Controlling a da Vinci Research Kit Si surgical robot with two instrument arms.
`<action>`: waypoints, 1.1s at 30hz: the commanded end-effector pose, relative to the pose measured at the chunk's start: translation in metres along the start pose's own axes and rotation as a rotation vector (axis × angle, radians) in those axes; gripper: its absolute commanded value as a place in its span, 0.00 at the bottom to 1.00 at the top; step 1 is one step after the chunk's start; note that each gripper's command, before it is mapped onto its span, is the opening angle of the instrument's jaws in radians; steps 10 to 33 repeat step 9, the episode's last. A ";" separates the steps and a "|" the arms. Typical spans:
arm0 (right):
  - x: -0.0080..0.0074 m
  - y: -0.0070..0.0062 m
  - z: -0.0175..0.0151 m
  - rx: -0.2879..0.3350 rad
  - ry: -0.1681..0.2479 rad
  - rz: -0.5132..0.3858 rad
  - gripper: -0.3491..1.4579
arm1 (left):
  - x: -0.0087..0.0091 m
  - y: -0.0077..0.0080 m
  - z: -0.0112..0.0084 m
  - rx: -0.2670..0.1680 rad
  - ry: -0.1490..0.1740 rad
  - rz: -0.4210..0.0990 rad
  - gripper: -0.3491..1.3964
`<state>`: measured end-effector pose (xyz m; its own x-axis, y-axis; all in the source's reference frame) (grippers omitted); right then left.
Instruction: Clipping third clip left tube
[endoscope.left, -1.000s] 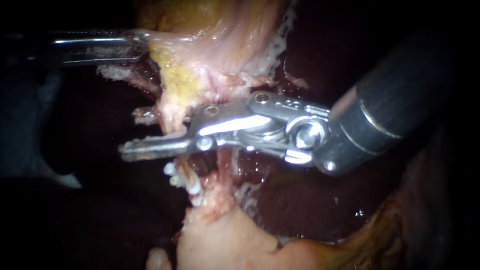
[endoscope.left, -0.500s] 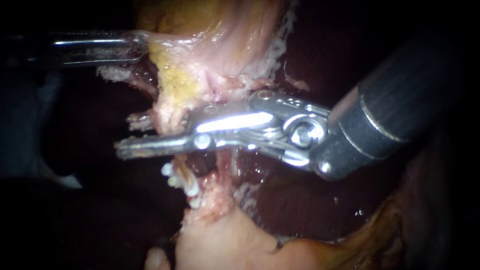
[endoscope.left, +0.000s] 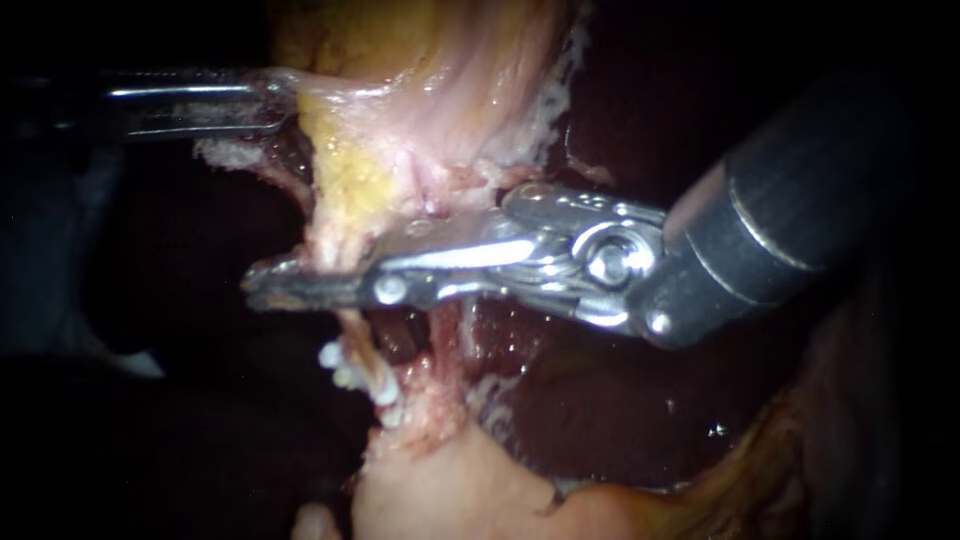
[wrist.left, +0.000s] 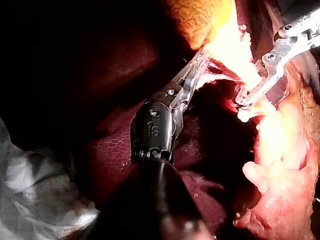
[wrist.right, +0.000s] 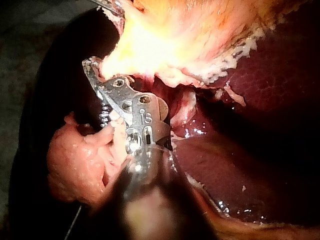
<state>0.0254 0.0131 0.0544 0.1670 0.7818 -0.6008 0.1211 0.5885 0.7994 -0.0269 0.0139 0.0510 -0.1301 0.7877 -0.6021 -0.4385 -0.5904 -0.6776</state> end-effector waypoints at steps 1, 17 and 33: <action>-0.0002 0.0002 0.0001 -0.002 0.000 -0.001 0.00 | 0.0000 0.0000 0.0000 0.001 0.000 -0.001 0.00; -0.0003 0.0003 0.0000 -0.003 0.000 -0.002 0.00 | 0.0000 0.0000 0.0000 0.001 0.000 -0.001 0.00; -0.0003 0.0003 0.0000 -0.003 0.000 -0.002 0.00 | 0.0000 0.0000 0.0000 0.001 0.000 -0.001 0.00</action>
